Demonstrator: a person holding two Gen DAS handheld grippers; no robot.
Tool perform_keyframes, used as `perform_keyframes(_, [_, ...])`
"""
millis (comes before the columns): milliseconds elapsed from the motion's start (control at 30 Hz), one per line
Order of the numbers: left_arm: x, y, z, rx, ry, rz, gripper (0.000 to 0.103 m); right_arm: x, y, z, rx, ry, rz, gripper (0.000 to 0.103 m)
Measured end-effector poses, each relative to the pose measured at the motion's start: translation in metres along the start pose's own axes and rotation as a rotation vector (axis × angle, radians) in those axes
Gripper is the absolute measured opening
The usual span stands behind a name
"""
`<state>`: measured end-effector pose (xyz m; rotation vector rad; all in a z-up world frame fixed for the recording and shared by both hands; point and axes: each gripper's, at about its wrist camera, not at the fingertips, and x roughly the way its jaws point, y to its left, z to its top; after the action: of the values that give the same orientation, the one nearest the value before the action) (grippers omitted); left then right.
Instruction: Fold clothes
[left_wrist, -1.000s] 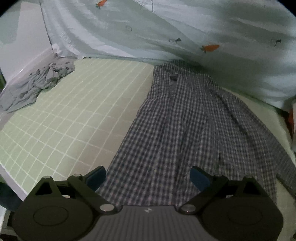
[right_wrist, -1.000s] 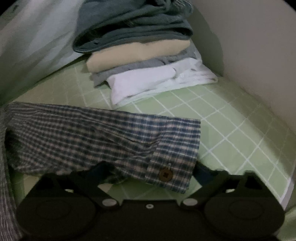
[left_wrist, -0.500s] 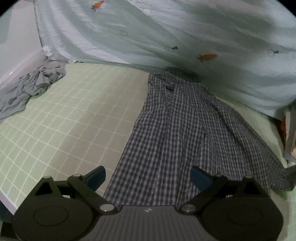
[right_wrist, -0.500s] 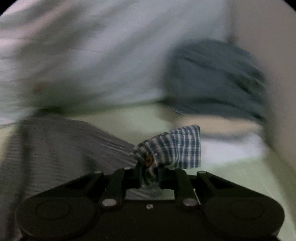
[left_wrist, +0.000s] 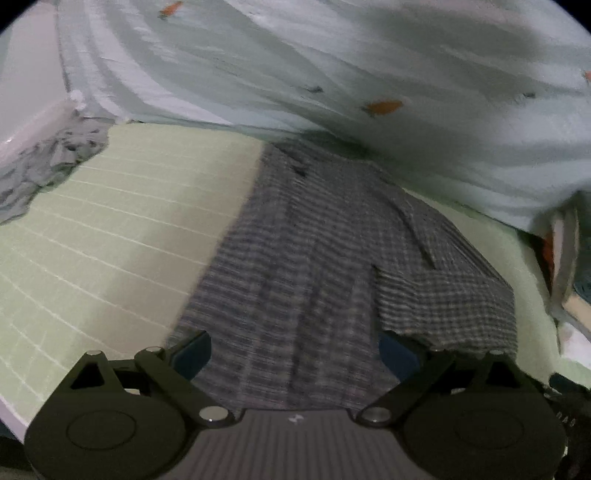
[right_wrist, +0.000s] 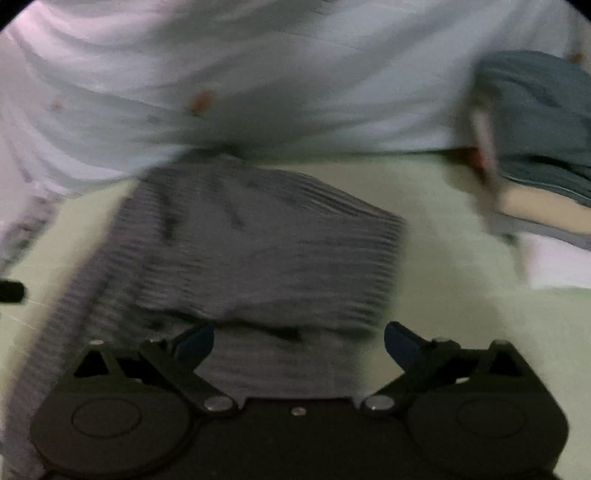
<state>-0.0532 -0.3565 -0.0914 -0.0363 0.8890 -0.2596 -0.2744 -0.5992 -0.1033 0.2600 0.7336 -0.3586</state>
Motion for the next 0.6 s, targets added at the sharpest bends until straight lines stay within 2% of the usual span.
perform_keyframes(167, [0.02,-0.042,-0.004,0.067,0.022,-0.032,0.097,-0.016,-0.039,-0.023,0.015,0.032,-0.121,0.102])
perform_keyframes(400, [0.058,-0.086,-0.004,0.104,0.015,-0.075,0.093,-0.011,-0.091,-0.048,0.063,0.104,-0.21,0.102])
perform_keyframes(500, [0.075,-0.089,-0.002,0.074,0.03,-0.074,0.08,-0.008,-0.111,-0.058,0.082,0.135,-0.24,0.102])
perform_keyframes(600, [0.092,-0.085,-0.003,0.015,0.051,-0.064,0.079,-0.003,-0.121,-0.06,0.085,0.148,-0.258,0.102])
